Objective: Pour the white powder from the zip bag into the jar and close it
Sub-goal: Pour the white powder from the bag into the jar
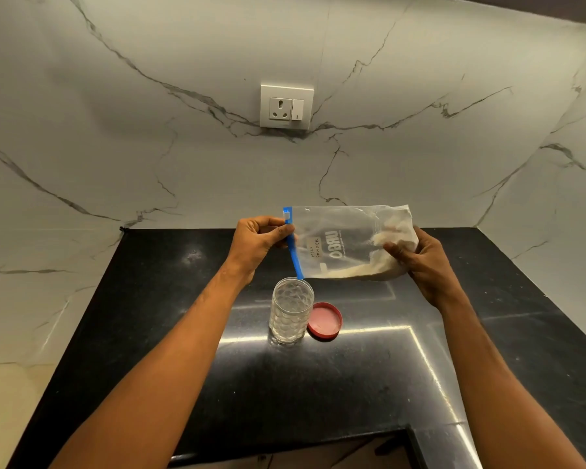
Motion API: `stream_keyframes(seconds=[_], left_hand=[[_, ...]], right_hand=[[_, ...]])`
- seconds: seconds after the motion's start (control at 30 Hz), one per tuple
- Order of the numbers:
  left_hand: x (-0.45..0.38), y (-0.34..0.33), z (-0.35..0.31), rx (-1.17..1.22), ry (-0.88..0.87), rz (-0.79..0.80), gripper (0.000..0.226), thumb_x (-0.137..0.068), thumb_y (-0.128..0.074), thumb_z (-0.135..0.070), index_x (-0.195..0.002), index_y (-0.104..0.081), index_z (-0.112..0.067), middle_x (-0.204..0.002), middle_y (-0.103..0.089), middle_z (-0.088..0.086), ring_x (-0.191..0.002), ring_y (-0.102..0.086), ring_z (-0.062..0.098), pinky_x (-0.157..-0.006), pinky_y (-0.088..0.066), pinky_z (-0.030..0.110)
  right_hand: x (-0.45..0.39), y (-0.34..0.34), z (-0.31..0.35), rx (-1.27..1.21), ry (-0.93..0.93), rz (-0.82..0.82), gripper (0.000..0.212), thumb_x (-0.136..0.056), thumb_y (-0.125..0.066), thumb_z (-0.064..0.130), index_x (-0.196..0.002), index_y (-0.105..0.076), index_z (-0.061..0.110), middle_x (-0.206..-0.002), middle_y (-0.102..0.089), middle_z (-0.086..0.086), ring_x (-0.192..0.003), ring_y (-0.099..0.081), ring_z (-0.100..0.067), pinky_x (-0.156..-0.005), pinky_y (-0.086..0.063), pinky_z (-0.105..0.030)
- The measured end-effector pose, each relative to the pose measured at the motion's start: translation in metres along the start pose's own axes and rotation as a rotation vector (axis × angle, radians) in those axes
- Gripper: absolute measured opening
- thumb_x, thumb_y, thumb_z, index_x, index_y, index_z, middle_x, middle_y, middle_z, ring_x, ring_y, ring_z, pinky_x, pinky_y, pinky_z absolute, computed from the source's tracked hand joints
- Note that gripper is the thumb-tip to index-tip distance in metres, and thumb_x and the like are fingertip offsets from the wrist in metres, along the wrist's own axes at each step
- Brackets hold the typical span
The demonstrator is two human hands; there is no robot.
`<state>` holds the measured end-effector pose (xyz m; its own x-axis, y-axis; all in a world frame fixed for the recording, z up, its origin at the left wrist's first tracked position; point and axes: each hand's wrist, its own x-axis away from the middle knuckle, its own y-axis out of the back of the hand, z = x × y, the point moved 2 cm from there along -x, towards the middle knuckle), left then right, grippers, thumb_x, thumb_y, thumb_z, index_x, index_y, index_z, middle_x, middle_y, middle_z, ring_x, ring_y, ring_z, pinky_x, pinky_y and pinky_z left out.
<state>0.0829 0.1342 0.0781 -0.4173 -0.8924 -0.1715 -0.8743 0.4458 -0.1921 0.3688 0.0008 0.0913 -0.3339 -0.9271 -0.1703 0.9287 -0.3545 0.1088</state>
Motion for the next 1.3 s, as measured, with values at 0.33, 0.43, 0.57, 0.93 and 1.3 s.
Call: stream_keyframes(seconds=[0.33,0.43,0.57,0.93,1.3], left_hand=[[0.003,0.002,0.005,0.019,0.026,0.008,0.012,-0.087,-0.072,-0.008,-0.098,-0.074,-0.004,-0.090,-0.078,0.010,-0.083,-0.076,0.025,-0.071,-0.063,0.029],[0.004,0.005,0.007,0.022,0.031,-0.004,0.013,-0.087,-0.072,-0.008,-0.099,-0.073,-0.003,-0.091,-0.079,0.009,-0.083,-0.077,0.024,-0.068,-0.062,0.027],[0.005,0.006,0.008,0.016,0.034,-0.011,0.011,-0.087,-0.071,-0.008,-0.098,-0.073,-0.004,-0.090,-0.079,0.006,-0.083,-0.077,0.023,-0.067,-0.062,0.026],[0.006,0.006,0.009,0.004,0.043,-0.028,0.007,-0.088,-0.070,-0.007,-0.095,-0.073,-0.008,-0.089,-0.079,0.003,-0.084,-0.076,0.019,-0.067,-0.062,0.025],[0.008,0.009,0.015,0.014,0.067,-0.039,0.007,-0.088,-0.070,-0.006,-0.095,-0.073,-0.007,-0.089,-0.079,0.004,-0.084,-0.077,0.022,-0.066,-0.062,0.026]], right_hand=[[0.002,0.003,0.004,0.085,-0.028,0.086,0.035,-0.080,-0.073,0.027,-0.114,-0.068,0.020,-0.105,-0.074,0.001,-0.100,-0.070,-0.017,-0.077,-0.058,-0.024],[0.001,-0.003,0.004,0.165,0.006,0.075,0.033,-0.084,-0.069,0.030,-0.114,-0.066,0.017,-0.103,-0.073,-0.001,-0.097,-0.071,-0.017,-0.076,-0.059,-0.024],[0.001,-0.010,0.002,0.214,0.011,0.088,0.028,-0.088,-0.060,0.034,-0.114,-0.061,0.025,-0.108,-0.069,-0.001,-0.100,-0.069,-0.021,-0.080,-0.059,-0.027],[0.004,-0.006,-0.008,0.136,-0.230,0.353,0.098,-0.067,-0.086,0.017,-0.147,-0.033,0.032,-0.134,-0.055,0.001,-0.118,-0.061,-0.022,-0.093,-0.057,-0.038],[0.005,0.005,-0.001,0.220,-0.137,0.274,0.078,-0.069,-0.082,0.019,-0.138,-0.047,0.016,-0.123,-0.065,-0.005,-0.110,-0.067,-0.020,-0.089,-0.058,-0.035]])
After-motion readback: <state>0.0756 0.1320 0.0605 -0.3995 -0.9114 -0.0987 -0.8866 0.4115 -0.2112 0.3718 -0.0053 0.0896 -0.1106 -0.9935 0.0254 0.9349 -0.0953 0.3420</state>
